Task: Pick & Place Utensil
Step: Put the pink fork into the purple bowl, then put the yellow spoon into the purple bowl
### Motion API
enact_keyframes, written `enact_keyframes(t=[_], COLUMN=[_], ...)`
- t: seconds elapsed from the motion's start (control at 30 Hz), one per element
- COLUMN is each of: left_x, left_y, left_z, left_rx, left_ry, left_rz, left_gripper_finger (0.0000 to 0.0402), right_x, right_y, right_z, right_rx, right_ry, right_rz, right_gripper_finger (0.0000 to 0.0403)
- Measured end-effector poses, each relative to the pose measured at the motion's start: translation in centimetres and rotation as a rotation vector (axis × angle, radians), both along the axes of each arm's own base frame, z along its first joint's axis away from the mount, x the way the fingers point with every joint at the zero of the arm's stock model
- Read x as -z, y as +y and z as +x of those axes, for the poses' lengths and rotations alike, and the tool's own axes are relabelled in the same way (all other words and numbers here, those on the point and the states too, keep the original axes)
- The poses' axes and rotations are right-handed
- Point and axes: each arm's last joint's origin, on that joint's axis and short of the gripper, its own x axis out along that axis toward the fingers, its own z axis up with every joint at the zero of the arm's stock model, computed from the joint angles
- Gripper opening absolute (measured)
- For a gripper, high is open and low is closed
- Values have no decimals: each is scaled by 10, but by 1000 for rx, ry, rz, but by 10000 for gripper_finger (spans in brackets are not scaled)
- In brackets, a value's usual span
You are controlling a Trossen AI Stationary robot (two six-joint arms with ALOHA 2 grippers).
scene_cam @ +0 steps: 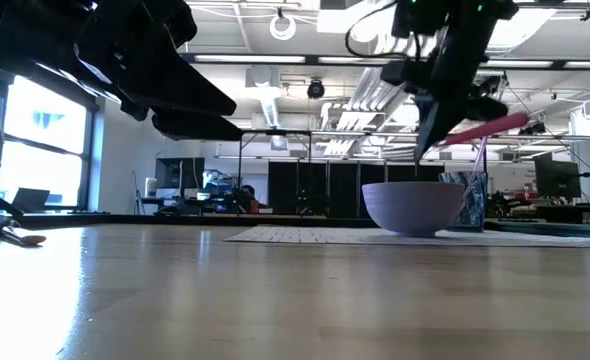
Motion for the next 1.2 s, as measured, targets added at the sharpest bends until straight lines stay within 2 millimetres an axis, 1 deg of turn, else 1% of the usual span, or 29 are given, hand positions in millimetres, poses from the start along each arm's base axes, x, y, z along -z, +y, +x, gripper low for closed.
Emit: enact_keyframes(t=[0.07, 0.17, 0.33, 0.43, 0.57, 0.83, 1.03, 1.1, 1.2], left_x=[0, 0, 0, 0, 0, 0, 0, 0, 0], left_y=[0, 0, 0, 0, 0, 0, 0, 0, 0], left_z=[0, 0, 0, 0, 0, 0, 0, 0, 0], left_rx=[0, 0, 0, 0, 0, 0, 0, 0, 0], left_ry=[0, -1, 0, 0, 0, 0, 0, 0, 0], left_rz=[0, 0, 0, 0, 0, 0, 0, 0, 0], left_gripper_finger=[376, 376, 376, 376, 376, 376, 376, 376, 376], right_x=[10, 24, 43, 49, 51, 52, 52, 50, 39], right_y=[-11, -21, -29, -33, -40, -53, -55, -55, -53], right_z=[1, 1, 1, 5, 6, -2, -3, -4, -3], right_rx=[-10, -15, -6, 2, 11, 56, 44, 25, -10], right_ry=[-34, -49, -6, -5, -21, 5, 18, 30, 42], right_rz=[-29, -24, 27, 32, 39, 44, 17, -12, -59], right_gripper_finger=[1, 1, 1, 2, 12, 33, 54, 63, 72])
